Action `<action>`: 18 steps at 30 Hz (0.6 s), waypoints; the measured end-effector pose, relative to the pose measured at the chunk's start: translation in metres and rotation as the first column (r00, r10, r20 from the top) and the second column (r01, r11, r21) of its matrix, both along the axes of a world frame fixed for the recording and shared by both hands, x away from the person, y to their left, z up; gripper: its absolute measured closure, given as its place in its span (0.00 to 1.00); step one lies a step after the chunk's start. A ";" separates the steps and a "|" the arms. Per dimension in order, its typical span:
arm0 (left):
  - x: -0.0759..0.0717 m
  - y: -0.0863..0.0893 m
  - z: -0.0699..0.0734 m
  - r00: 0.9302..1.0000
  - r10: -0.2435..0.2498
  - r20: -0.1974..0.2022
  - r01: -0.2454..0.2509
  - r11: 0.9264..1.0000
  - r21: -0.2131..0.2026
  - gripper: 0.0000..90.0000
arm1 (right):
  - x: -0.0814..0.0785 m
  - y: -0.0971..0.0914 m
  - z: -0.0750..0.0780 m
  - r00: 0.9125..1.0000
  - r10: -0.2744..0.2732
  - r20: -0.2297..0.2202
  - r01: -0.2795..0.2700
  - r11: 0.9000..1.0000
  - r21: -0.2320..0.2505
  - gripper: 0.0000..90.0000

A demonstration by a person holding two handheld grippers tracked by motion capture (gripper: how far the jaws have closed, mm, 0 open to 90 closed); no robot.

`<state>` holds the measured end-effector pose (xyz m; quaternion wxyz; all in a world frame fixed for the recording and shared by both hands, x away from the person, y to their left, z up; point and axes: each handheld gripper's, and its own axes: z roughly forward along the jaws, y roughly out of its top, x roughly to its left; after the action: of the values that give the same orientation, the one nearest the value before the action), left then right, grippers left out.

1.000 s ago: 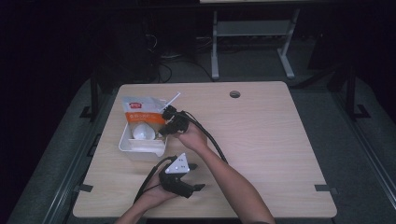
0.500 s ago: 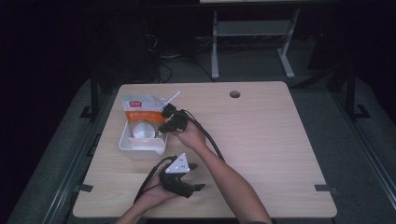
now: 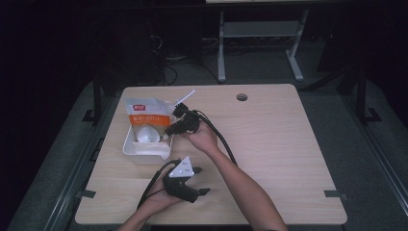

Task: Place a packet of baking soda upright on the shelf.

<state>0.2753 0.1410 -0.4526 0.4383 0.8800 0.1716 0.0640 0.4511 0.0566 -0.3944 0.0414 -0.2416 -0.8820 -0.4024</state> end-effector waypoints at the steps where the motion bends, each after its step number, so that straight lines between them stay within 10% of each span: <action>1: 0.000 0.000 0.000 1.000 0.001 0.000 -0.001 1.000 0.000 0.27 | 0.000 0.000 0.000 1.000 0.000 0.000 0.000 1.000 0.000 0.81; 18: 0.003 0.003 0.000 1.000 0.014 -0.005 -0.014 1.000 -0.002 0.26 | -0.008 -0.041 0.008 0.999 -0.012 -0.029 0.014 0.999 0.048 0.71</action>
<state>0.2779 0.1439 -0.4531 0.4383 0.8784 0.1792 0.0647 0.4428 0.0156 -0.3865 0.0573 -0.2522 -0.8698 -0.4202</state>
